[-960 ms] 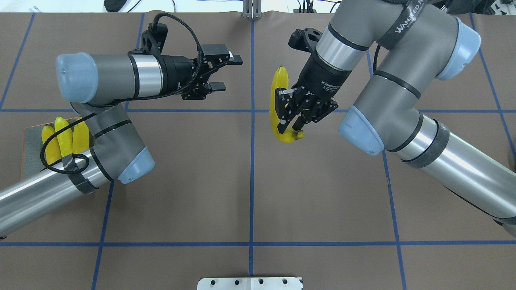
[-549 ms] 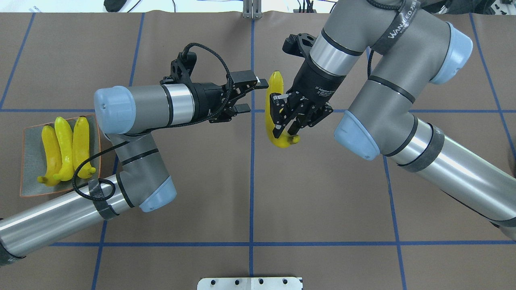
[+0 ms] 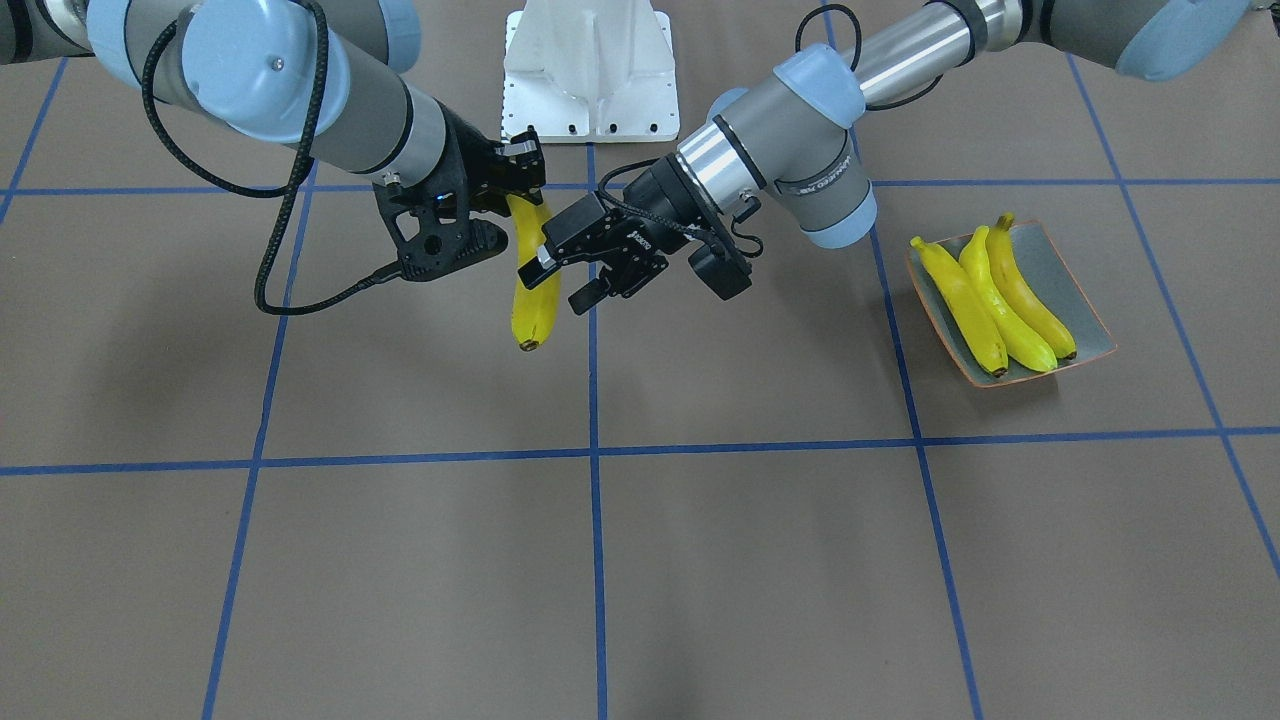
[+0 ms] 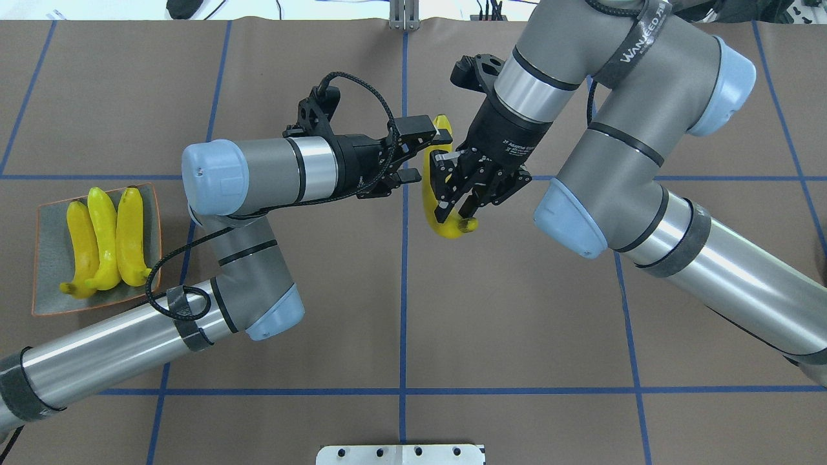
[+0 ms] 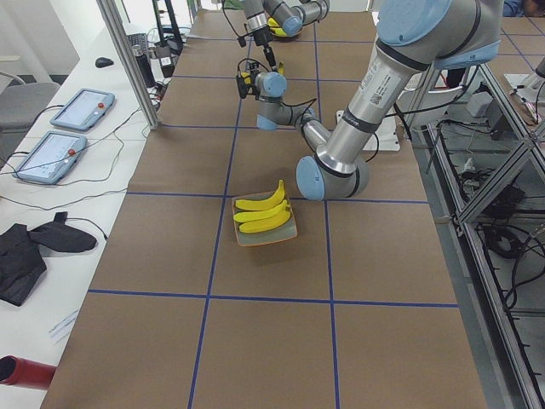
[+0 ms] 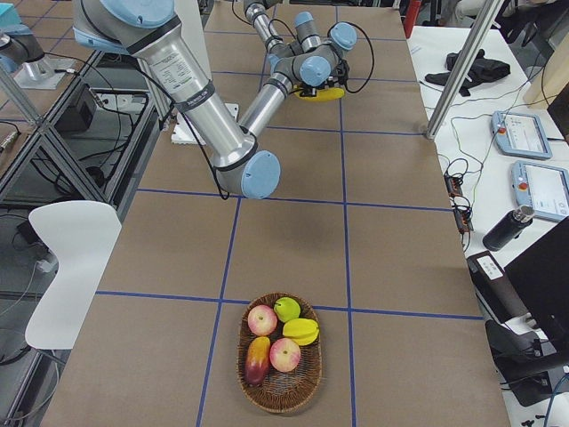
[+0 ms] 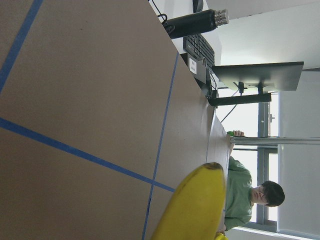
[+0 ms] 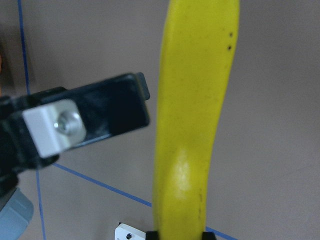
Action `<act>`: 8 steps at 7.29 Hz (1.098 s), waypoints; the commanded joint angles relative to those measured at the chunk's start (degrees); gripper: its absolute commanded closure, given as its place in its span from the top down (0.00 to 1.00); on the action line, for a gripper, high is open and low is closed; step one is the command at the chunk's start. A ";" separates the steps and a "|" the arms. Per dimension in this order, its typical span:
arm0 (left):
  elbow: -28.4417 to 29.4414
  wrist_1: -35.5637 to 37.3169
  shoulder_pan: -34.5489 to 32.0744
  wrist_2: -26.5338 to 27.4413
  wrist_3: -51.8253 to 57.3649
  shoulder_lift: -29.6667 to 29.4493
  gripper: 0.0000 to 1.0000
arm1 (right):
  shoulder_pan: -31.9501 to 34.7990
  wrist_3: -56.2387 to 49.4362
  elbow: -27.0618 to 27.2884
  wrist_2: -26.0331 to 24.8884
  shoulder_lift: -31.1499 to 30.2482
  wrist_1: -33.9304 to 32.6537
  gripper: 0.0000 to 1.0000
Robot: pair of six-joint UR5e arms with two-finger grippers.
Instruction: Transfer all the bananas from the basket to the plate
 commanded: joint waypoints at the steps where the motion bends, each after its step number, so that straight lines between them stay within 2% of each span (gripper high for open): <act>1: 0.57 -0.01 0.39 0.01 0.00 -0.40 1.00 | 0.00 0.15 0.02 0.00 0.00 0.07 0.00; 2: 0.65 -0.01 0.83 0.01 0.00 -0.40 0.98 | 0.00 0.15 0.02 0.00 0.00 0.07 0.00; 3: 0.65 -0.01 1.36 0.01 0.00 -0.31 0.87 | -0.09 0.15 0.02 0.00 -0.08 0.07 0.00; 6: 0.65 -0.01 2.06 0.01 0.09 -0.31 0.42 | -0.27 0.07 0.02 0.00 -0.08 0.07 0.00; 7: 0.57 -0.01 2.15 0.01 0.35 -0.31 0.06 | -0.27 0.07 -0.07 0.00 -0.17 0.07 0.00; 8: 0.65 -0.27 2.15 -0.08 0.61 0.12 0.00 | -0.27 -0.02 -0.07 0.09 -0.26 0.15 0.00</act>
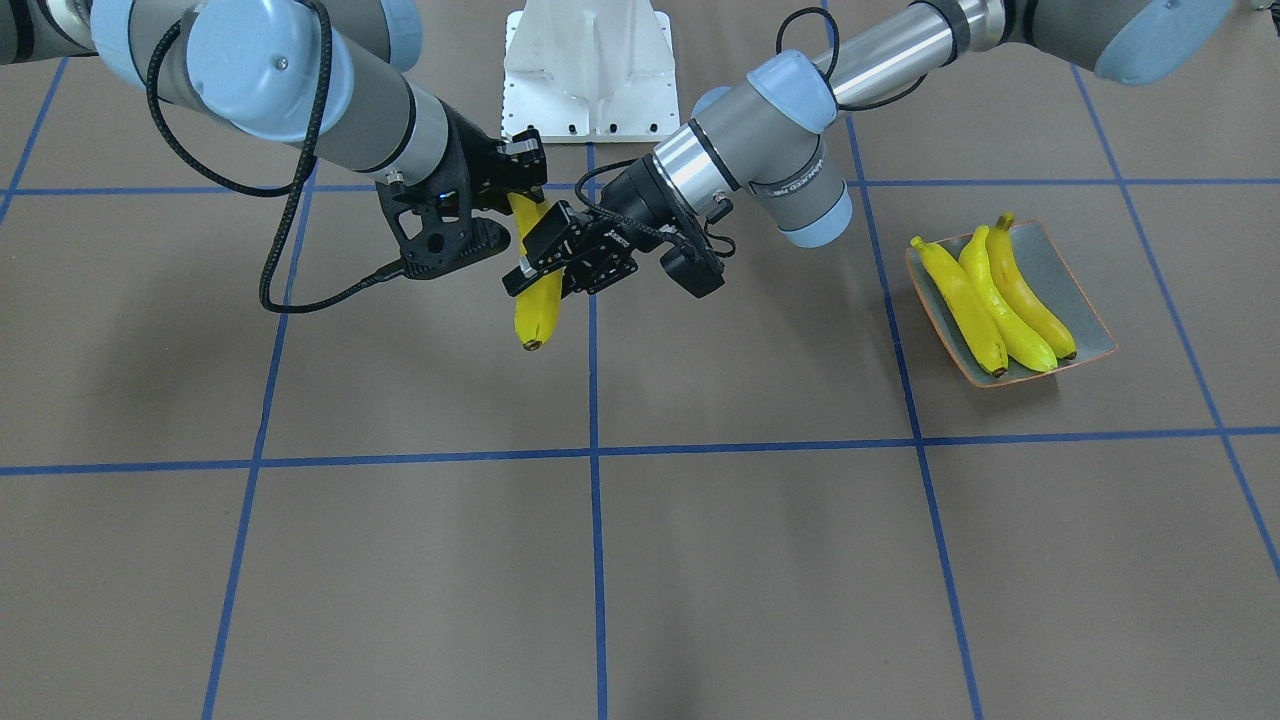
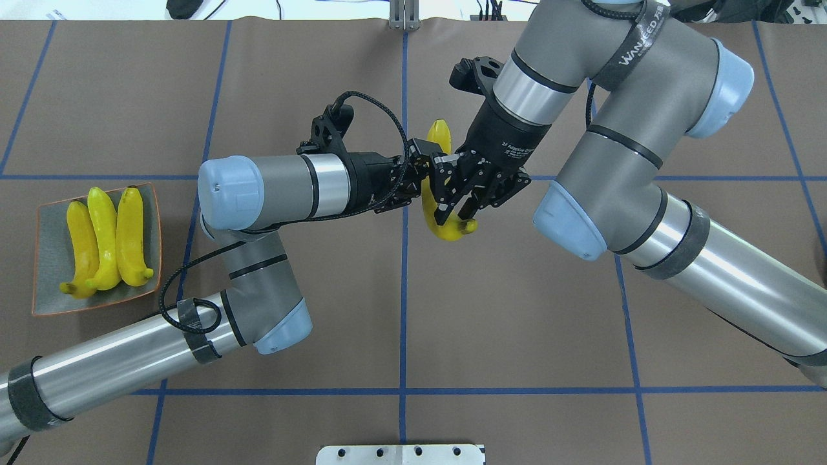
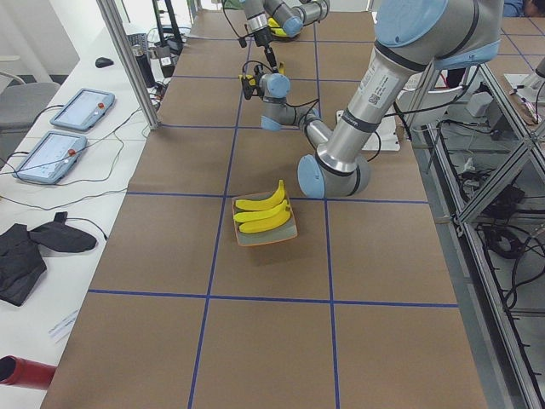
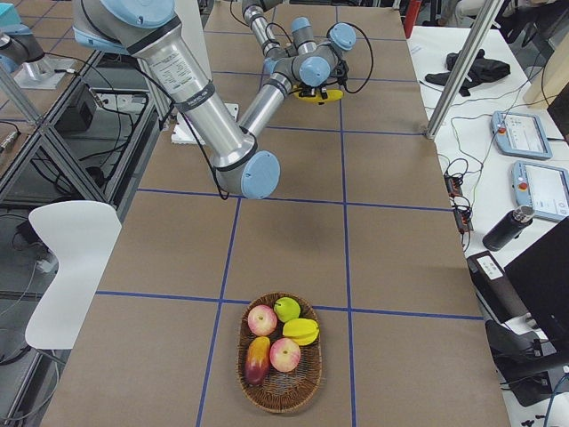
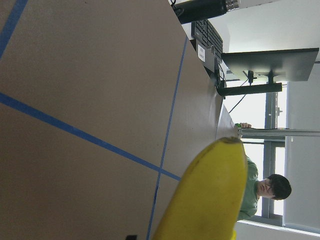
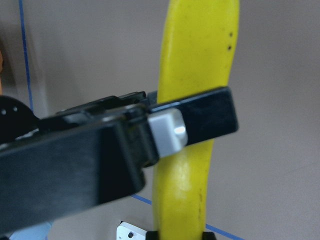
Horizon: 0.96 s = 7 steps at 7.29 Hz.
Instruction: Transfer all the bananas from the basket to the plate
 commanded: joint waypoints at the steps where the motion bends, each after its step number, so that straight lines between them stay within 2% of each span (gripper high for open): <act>1: -0.08 -0.29 -0.02 -0.16 0.38 0.32 0.00 | -0.09 -0.25 0.03 0.24 -0.45 0.15 0.80; 2: -0.08 -0.38 0.06 -0.16 0.30 0.32 0.00 | 0.00 0.54 -0.05 0.24 -0.97 2.24 1.00; 7: -0.17 -0.56 0.06 -0.16 0.38 1.28 0.00 | 2.18 3.36 -0.14 0.41 -1.15 2.88 1.00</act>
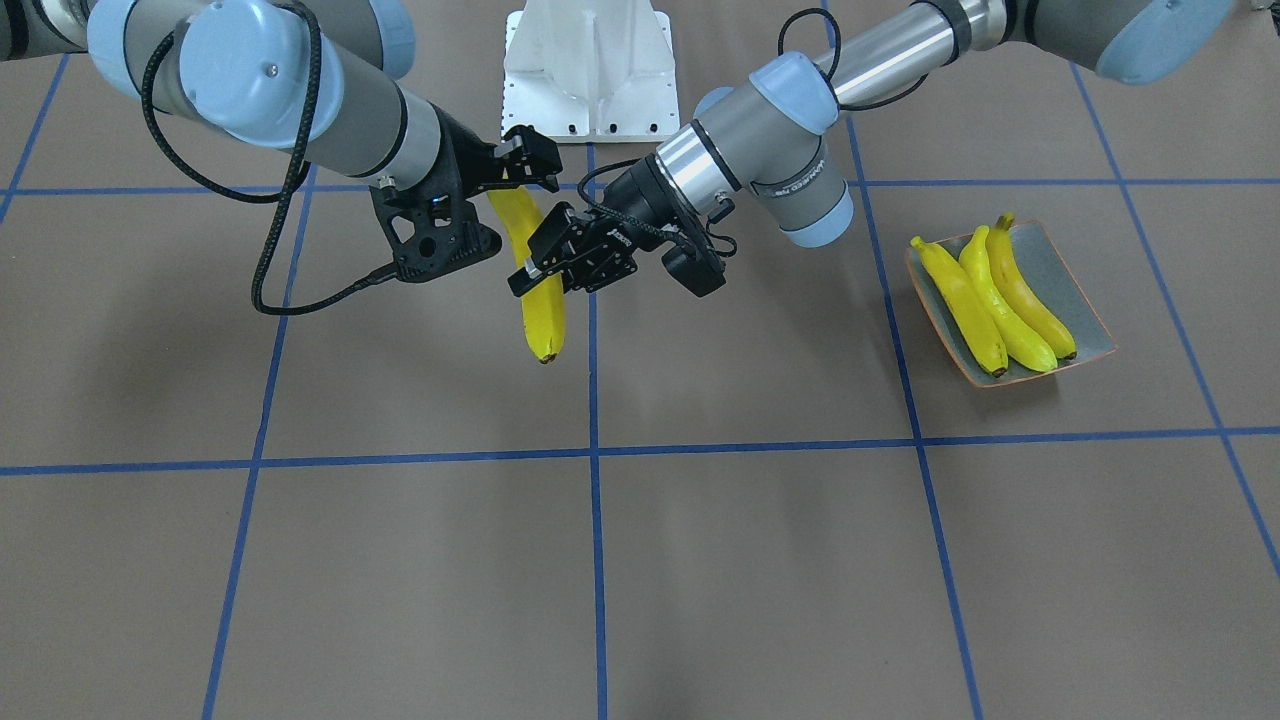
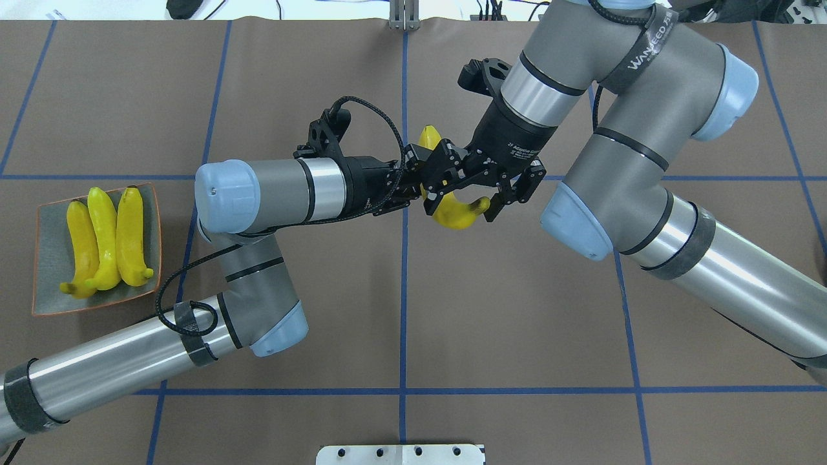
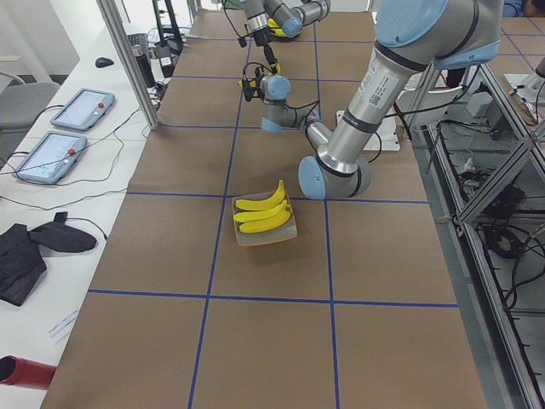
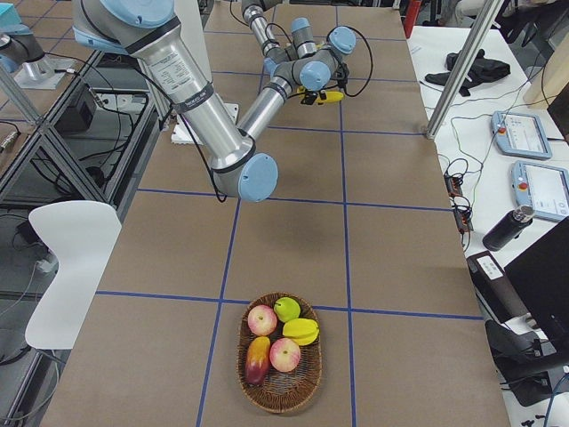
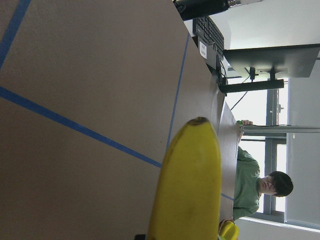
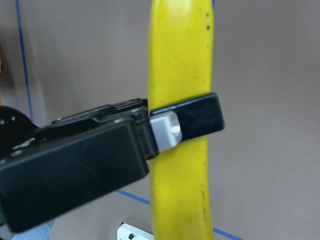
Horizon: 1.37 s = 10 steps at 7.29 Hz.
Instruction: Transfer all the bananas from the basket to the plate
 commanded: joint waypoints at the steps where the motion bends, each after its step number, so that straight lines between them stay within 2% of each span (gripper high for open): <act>1: 0.11 -0.10 0.28 0.00 0.03 0.55 0.00 | 2.42 0.13 -0.03 0.74 0.05 -0.01 1.00; 4: 1.42 -0.09 0.37 -0.09 0.03 1.35 0.00 | 4.44 1.17 2.06 2.76 -0.04 0.16 1.00; 6: 1.78 -0.27 0.11 0.00 4.04 3.96 0.00 | 6.98 4.59 3.48 -0.02 -0.04 2.08 1.00; 8: 0.64 -0.62 -3.64 -0.44 7.32 8.53 0.00 | 8.66 4.96 3.48 -11.32 -0.91 2.89 1.00; 9: -1.89 -0.19 -6.54 -2.18 7.41 12.03 0.00 | 8.67 4.87 3.48 -18.69 -1.79 2.63 1.00; 10: -3.83 0.25 -11.44 -8.64 7.41 15.03 0.00 | 9.02 3.39 3.48 -23.29 -3.71 2.62 1.00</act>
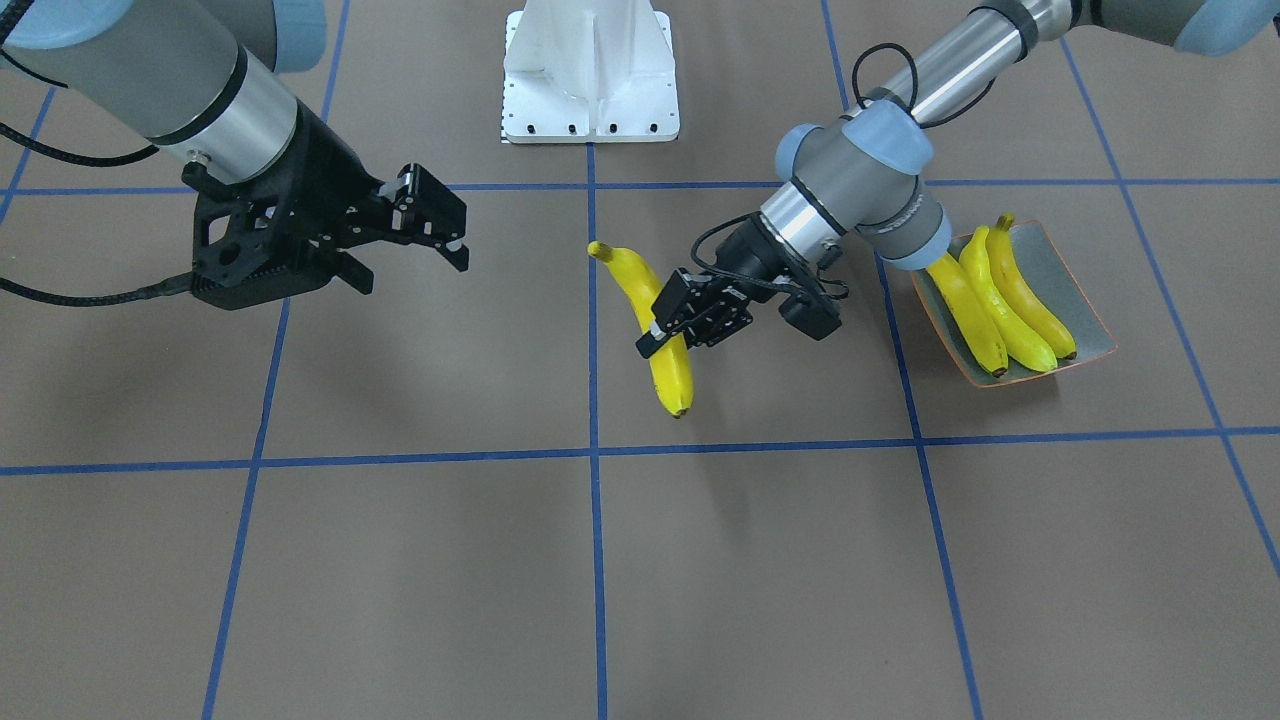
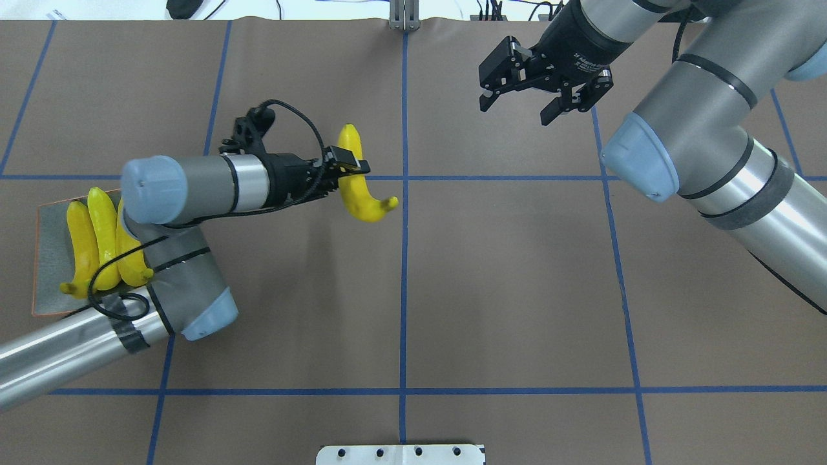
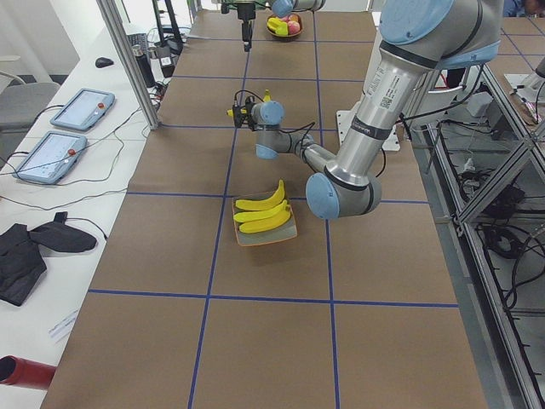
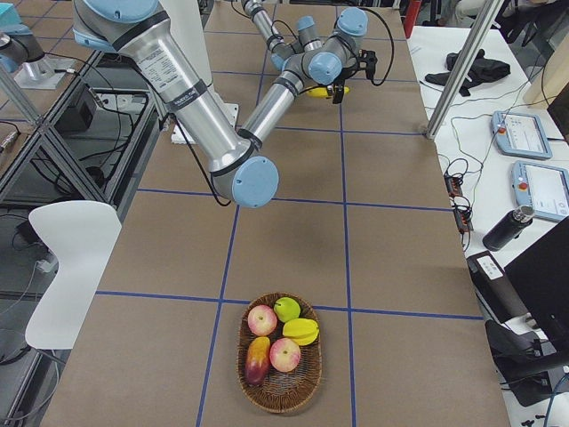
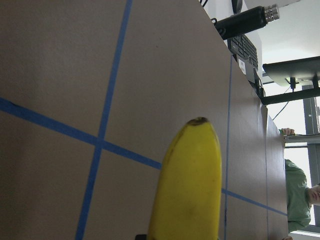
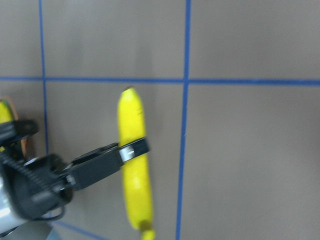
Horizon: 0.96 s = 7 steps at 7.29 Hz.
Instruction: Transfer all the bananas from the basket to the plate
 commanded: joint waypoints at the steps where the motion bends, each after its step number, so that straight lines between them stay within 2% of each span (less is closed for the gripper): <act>1: -4.14 0.52 -10.84 -11.83 0.21 7.34 0.00 | 1.07 -3.60 -0.33 -9.53 -3.36 -0.31 1.00; 2: -4.42 0.17 -17.86 -19.37 0.91 9.72 0.00 | 1.25 -6.49 -0.51 -10.26 -5.37 -0.31 1.00; 3: -4.25 0.60 -22.72 -26.76 6.22 10.53 0.00 | 1.43 -8.61 -0.69 -10.35 -5.92 -0.31 1.00; 5: -4.51 -0.09 -28.71 -33.57 10.65 16.91 0.00 | 1.96 -8.63 -0.69 -10.44 -6.97 -0.66 1.00; 7: -5.65 -0.27 -33.13 -36.58 11.72 25.01 0.00 | 1.96 -8.63 -0.69 -10.44 -7.33 -0.66 1.00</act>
